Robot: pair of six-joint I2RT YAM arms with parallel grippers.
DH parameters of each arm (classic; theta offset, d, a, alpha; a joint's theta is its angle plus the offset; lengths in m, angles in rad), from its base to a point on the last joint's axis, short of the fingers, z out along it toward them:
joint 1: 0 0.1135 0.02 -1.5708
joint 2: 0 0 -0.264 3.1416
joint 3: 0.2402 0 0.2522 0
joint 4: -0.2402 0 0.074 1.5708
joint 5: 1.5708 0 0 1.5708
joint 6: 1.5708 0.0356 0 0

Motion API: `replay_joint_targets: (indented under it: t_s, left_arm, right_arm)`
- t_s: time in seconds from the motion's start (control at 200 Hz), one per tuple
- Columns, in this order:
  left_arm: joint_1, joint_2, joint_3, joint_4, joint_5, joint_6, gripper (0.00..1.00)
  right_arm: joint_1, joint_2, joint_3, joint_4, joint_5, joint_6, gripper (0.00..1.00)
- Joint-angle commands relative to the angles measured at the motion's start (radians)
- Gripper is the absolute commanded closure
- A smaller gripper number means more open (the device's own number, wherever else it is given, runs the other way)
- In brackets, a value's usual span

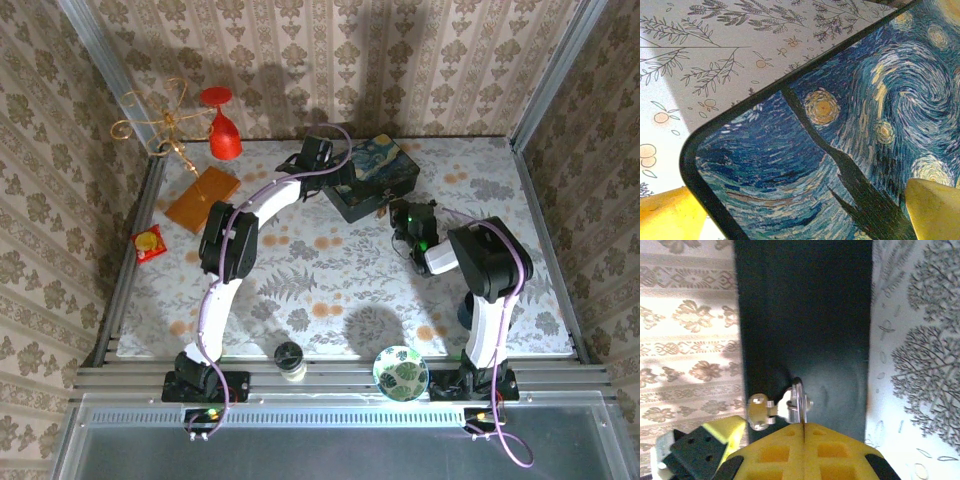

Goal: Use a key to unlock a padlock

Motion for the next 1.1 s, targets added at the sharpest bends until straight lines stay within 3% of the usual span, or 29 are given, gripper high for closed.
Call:
replay_joint_targets:
  t_s: [0.0, 0.29, 0.405, 0.525, 0.74, 0.9, 1.096]
  left_arm:
    - [0.017, 0.001, -0.054, -0.114, -0.05, -0.003, 0.0]
    - [0.025, 0.003, -0.06, -0.107, -0.049, -0.017, 0.0]
    - [0.025, 0.003, -0.059, -0.102, -0.038, -0.025, 0.0]
    - [0.025, -0.003, -0.06, -0.103, -0.038, -0.02, 0.0]
    - [0.033, 0.0, -0.058, -0.117, -0.041, -0.017, 0.0]
    - [0.034, -0.003, -0.053, -0.123, -0.044, -0.014, 0.0]
    - [0.034, 0.003, -0.047, -0.122, -0.041, -0.015, 0.0]
  right_arm:
    - [-0.04, -0.046, 0.007, -0.042, 0.109, -0.009, 1.0]
    - [-0.078, -0.06, 0.025, -0.133, 0.072, -0.063, 1.0]
    - [-0.085, -0.08, 0.053, -0.19, -0.061, -0.182, 1.0]
    - [-0.088, -0.105, 0.068, -0.293, -0.183, -0.327, 0.79]
    - [-0.068, -0.097, 0.073, -0.425, -0.205, -0.411, 0.6]
    - [-0.065, -0.019, 0.139, -0.466, -0.287, -0.448, 0.54]
    - [-0.058, 0.048, 0.176, -0.465, -0.389, -0.489, 0.55]
